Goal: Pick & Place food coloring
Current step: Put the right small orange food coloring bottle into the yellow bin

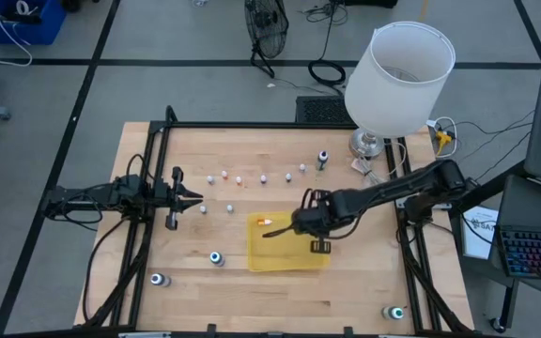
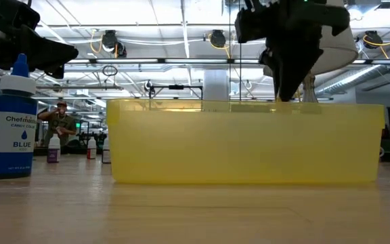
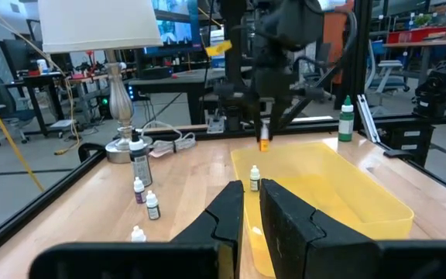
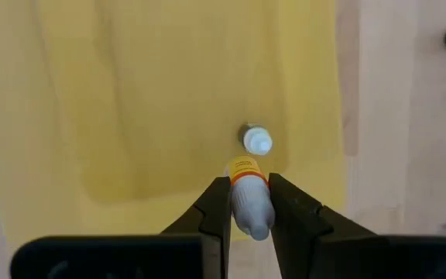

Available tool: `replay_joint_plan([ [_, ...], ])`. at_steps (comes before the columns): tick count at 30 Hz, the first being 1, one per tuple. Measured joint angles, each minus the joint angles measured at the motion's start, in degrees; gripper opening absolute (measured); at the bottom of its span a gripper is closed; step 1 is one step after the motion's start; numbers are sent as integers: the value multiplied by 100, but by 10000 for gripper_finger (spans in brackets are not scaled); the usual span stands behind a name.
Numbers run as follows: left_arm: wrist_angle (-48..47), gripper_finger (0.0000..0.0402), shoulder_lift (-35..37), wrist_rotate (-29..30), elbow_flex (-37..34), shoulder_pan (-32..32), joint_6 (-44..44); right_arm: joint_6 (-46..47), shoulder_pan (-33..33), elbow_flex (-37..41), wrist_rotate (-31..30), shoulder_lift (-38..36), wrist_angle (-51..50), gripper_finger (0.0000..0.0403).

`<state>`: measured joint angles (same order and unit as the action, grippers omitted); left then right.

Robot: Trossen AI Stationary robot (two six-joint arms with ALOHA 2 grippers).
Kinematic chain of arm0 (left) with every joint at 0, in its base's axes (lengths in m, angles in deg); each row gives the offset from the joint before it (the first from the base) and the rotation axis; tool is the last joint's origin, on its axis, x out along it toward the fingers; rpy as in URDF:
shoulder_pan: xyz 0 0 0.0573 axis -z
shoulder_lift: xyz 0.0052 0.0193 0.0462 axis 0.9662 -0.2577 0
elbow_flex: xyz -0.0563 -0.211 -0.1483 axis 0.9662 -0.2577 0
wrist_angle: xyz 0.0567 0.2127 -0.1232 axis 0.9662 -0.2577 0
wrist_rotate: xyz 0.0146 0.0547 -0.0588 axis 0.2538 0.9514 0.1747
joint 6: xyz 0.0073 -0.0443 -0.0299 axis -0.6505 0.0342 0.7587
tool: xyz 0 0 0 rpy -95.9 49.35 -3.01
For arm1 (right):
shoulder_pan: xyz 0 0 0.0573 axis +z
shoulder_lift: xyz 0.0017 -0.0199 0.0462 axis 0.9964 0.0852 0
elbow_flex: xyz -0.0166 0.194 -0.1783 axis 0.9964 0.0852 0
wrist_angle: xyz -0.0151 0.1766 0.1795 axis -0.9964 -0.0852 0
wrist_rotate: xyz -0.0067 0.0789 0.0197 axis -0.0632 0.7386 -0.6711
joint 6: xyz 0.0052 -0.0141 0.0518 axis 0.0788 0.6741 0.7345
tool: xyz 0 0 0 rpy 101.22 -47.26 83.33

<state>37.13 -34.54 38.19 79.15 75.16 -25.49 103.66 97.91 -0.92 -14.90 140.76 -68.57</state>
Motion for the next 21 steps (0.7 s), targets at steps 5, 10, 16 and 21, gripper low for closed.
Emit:
replay_joint_plan([
  [5, 0, 51, 0, 0, 0, 0, 0, 1, 92, 0, 137, 347, 120, 51],
  [10, 2, 51, 0, 0, 0, 0, 0, -129, 83, 0, 295, 673, 228, 51],
  [16, 0, 51, 0, 0, 0, 0, 0, -260, 85, 0, 293, 906, 355, 51],
  [21, -2, 51, 0, 0, 0, 0, 1, -449, 83, 0, 290, 1023, 601, 51],
])
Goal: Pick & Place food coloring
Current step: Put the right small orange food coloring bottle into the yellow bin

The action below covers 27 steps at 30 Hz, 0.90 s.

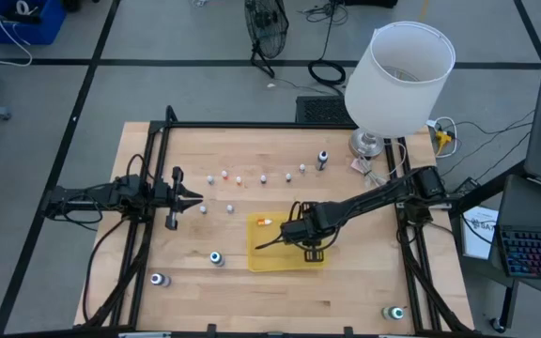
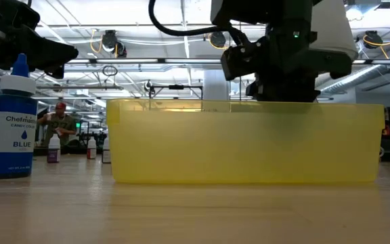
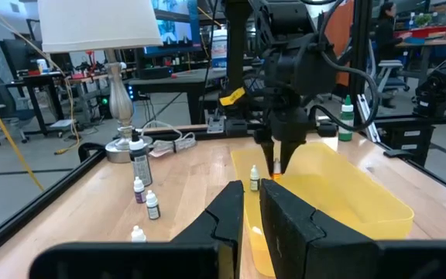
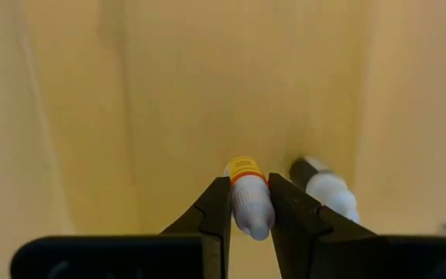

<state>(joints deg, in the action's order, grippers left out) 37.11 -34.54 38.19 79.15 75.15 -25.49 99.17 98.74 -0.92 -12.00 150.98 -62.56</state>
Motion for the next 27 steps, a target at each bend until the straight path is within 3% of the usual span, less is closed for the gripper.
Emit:
replay_joint_plan([
  [17, 2, 51, 0, 0, 0, -1, -1, -207, -55, 348, 303, -9, 628, 52],
  [27, 2, 51, 0, 0, 0, 1, -1, -187, -55, 354, 293, -5, 572, 133],
])
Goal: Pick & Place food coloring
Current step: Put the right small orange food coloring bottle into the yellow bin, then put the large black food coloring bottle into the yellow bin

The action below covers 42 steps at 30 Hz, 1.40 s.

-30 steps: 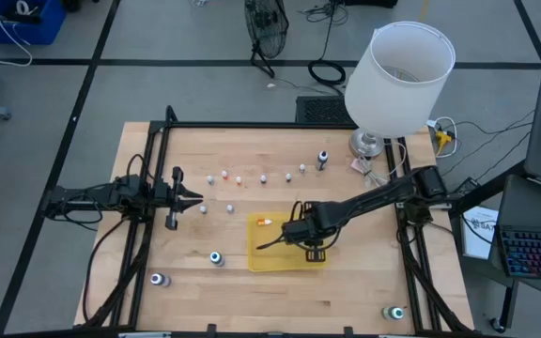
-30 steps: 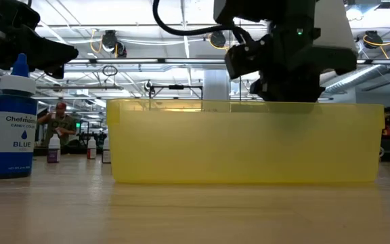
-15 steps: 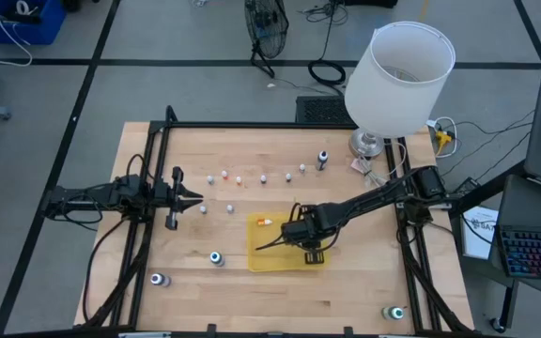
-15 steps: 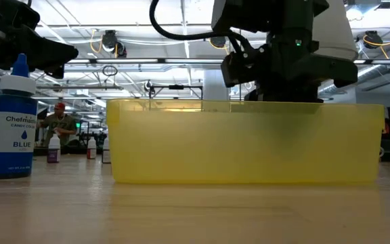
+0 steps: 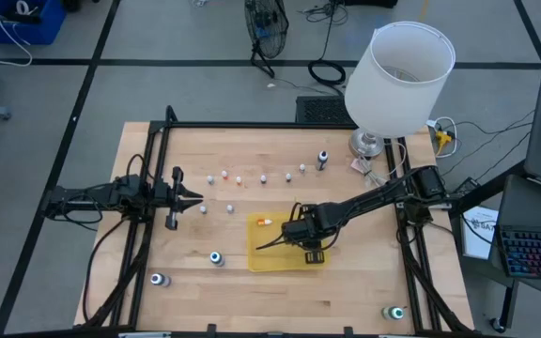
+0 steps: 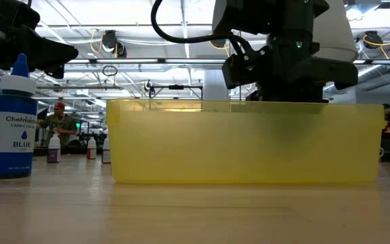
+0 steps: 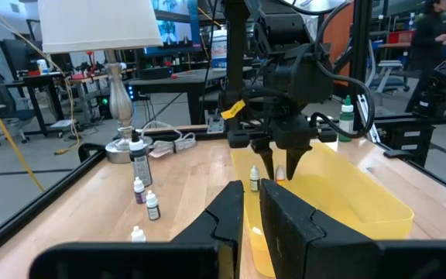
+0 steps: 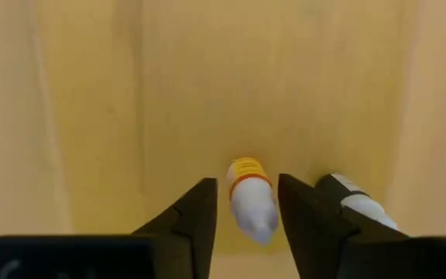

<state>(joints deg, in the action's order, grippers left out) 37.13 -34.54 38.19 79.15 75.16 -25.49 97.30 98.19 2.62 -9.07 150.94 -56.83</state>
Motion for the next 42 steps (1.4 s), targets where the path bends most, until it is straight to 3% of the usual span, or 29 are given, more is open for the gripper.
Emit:
replay_joint_plan([
  [7, 0, 51, 0, 0, 0, 0, 0, 0, 0, 0, -11, -245, -18, 136],
  [14, 2, 51, 0, 0, 0, 0, 0, -15, -24, 0, -67, -995, -11, 136],
  [23, 2, 51, 0, 0, 0, -2, 0, -330, -356, 0, -1738, -2153, 137, 137],
  [28, 2, 51, 0, 0, 0, -1, 0, -394, -896, 0, -1978, -2488, 265, 137],
  [34, 0, 51, 0, 0, 0, -1, 0, -1257, -1805, -199, -1939, -2369, 804, 150],
  [42, 0, 51, 0, 0, 0, -2, 0, -1884, -2916, -2186, -1227, -1277, -2, 170],
])
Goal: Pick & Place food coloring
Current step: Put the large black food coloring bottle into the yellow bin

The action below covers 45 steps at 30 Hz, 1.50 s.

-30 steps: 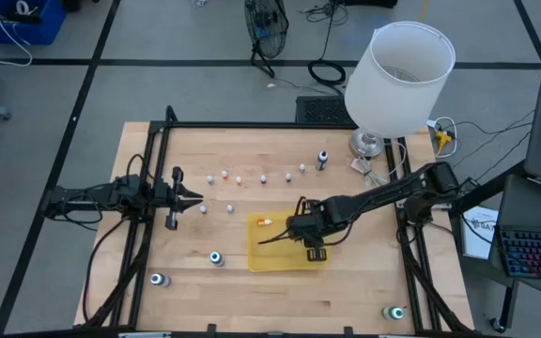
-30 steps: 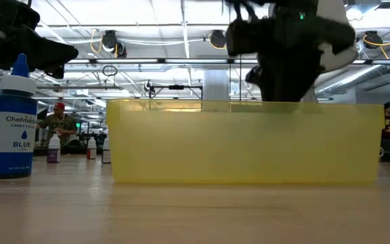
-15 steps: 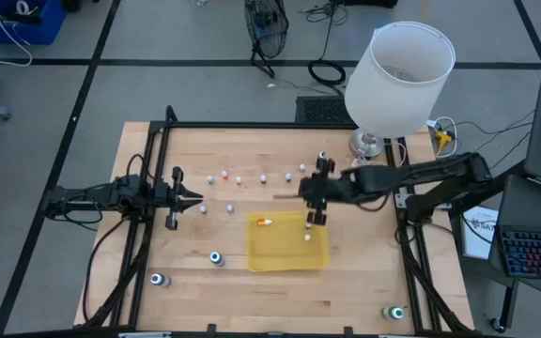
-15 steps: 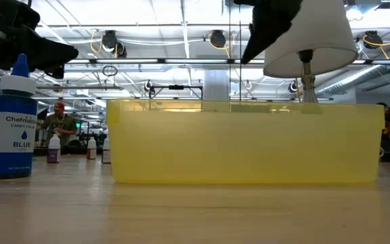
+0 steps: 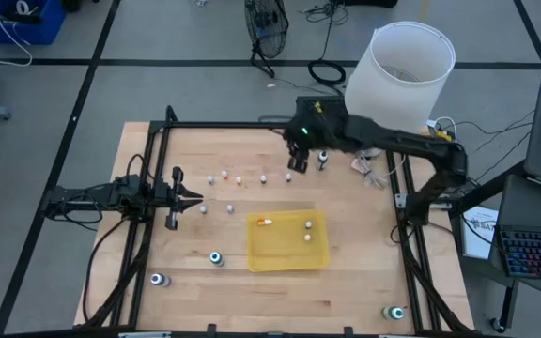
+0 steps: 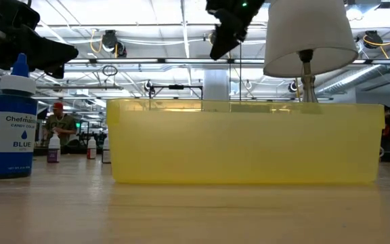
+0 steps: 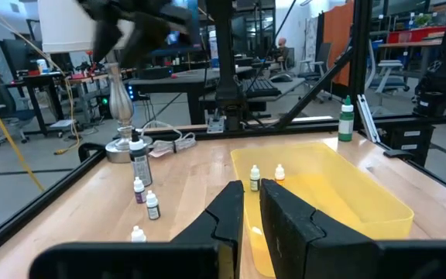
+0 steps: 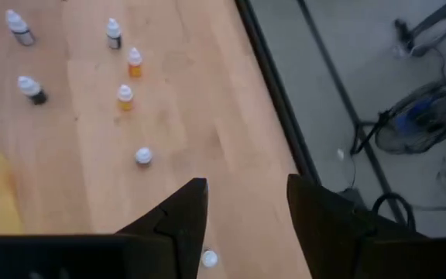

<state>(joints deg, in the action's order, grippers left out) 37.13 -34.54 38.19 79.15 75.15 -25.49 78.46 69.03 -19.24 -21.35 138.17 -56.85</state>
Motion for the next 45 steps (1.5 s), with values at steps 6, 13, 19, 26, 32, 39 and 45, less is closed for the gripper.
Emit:
replay_joint_plan([
  [6, 0, 51, 0, 0, 0, 1, 0, -14, -697, -826, 457, 1024, -1197, 171],
  [13, 0, 51, 0, 0, 0, 1, 0, 25, -1120, -826, 471, 1438, -1996, 171],
  [19, 2, 51, 0, 0, 0, 0, 0, 503, -1301, -839, 449, 1293, -2843, 172],
  [26, -1, 51, 0, 0, 0, 0, 0, 778, -1523, -547, 449, 1281, -3112, 172],
  [32, 1, 51, 0, 0, 0, 1, 0, 658, -1573, 22, 475, 1288, -2775, 181],
  [39, 0, 51, 0, 0, 0, 0, 0, 570, -1573, 327, 479, 1284, -2667, 214],
  [45, 2, 51, 0, 0, 0, 2, 0, 562, -1556, 453, 480, 1259, -2466, 244],
])
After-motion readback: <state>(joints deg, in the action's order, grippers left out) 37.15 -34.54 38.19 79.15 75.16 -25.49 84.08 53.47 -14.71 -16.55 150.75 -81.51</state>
